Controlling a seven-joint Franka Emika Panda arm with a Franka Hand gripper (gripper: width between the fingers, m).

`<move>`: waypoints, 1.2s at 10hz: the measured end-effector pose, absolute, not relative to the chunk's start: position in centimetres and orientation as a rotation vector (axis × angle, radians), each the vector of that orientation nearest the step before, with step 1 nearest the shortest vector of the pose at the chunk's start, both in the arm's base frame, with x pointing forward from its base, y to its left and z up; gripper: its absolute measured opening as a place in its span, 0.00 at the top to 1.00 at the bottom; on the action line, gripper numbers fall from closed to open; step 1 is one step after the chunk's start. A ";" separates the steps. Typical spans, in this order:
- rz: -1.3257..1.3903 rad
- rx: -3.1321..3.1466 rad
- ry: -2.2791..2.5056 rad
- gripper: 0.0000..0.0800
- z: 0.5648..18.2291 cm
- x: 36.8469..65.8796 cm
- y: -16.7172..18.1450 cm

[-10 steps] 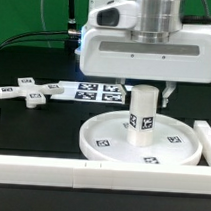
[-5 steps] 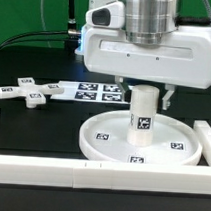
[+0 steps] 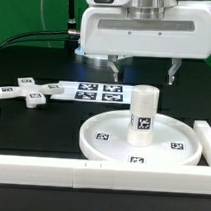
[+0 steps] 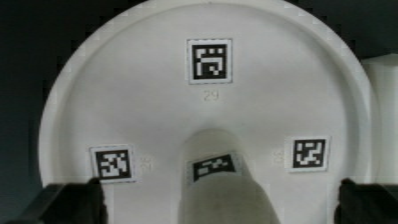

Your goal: Assemble round table

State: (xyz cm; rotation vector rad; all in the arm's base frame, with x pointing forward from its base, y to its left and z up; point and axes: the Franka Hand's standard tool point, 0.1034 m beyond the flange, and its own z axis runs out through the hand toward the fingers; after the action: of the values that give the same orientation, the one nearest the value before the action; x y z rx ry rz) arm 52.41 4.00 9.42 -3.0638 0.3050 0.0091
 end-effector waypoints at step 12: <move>-0.009 -3.098 -0.034 0.19 9.8 48.3 -5.1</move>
Offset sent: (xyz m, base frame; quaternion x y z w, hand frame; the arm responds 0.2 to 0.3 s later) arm -0.0462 -0.0148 0.0008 -0.0214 0.0248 -0.2035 0.9785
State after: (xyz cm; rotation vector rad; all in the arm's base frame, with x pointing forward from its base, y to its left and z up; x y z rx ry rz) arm 48.35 -5.12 9.83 -3.0977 -0.0341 -0.0086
